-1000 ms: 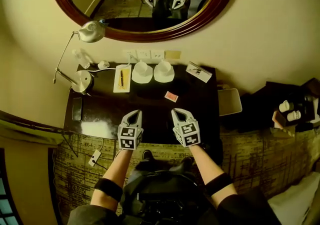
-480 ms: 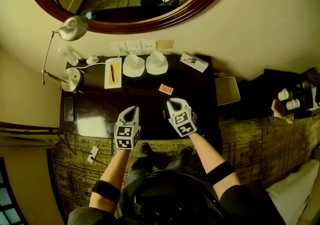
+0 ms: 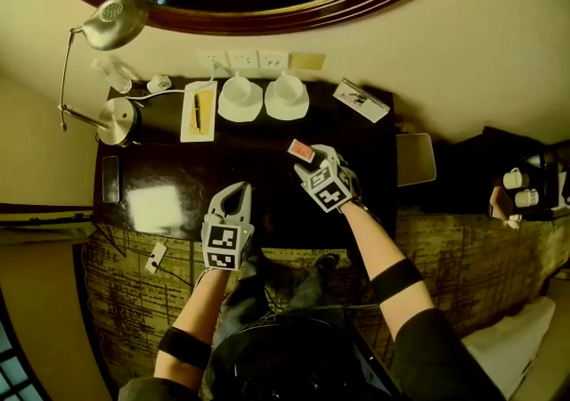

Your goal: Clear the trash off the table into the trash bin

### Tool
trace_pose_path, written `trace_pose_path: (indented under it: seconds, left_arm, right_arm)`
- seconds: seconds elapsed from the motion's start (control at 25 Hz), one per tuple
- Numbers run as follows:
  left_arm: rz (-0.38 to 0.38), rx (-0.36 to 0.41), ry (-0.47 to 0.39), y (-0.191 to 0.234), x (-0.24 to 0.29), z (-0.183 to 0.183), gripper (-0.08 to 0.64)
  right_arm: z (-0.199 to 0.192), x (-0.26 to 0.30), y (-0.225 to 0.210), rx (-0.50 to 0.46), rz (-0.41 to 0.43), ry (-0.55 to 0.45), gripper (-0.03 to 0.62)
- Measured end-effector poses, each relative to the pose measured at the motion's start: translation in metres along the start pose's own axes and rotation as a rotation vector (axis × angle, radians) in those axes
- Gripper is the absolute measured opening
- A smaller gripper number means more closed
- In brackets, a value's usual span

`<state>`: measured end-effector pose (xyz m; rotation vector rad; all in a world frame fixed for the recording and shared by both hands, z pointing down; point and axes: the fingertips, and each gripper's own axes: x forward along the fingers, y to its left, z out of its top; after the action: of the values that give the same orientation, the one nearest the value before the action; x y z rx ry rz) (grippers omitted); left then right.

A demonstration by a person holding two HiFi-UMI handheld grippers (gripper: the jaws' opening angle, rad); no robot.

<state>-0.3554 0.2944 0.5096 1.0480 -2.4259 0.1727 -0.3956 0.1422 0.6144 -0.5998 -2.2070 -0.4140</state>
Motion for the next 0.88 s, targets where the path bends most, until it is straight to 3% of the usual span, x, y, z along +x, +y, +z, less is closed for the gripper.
trace_pose_path:
  seconds: [0.08, 0.24, 0.48, 0.88]
  left_arm:
    - [-0.001, 0.013, -0.005, 0.0, 0.006, 0.0, 0.003]
    - [0.006, 0.007, -0.003, 0.004, 0.018, -0.004, 0.003]
    - [0.015, -0.024, 0.009, 0.006, 0.024, -0.017, 0.003]
    - [0.051, -0.047, 0.036, 0.018, 0.014, -0.034, 0.003]
  right_arm:
    - [-0.003, 0.014, -0.007, 0.006, 0.018, 0.025, 0.29]
    - [-0.009, 0.043, -0.011, 0.009, 0.07, 0.055, 0.29]
    - [-0.022, 0.067, -0.029, 0.05, 0.065, 0.098, 0.288]
    - [-0.045, 0.086, -0.02, 0.067, 0.111, 0.165, 0.224]
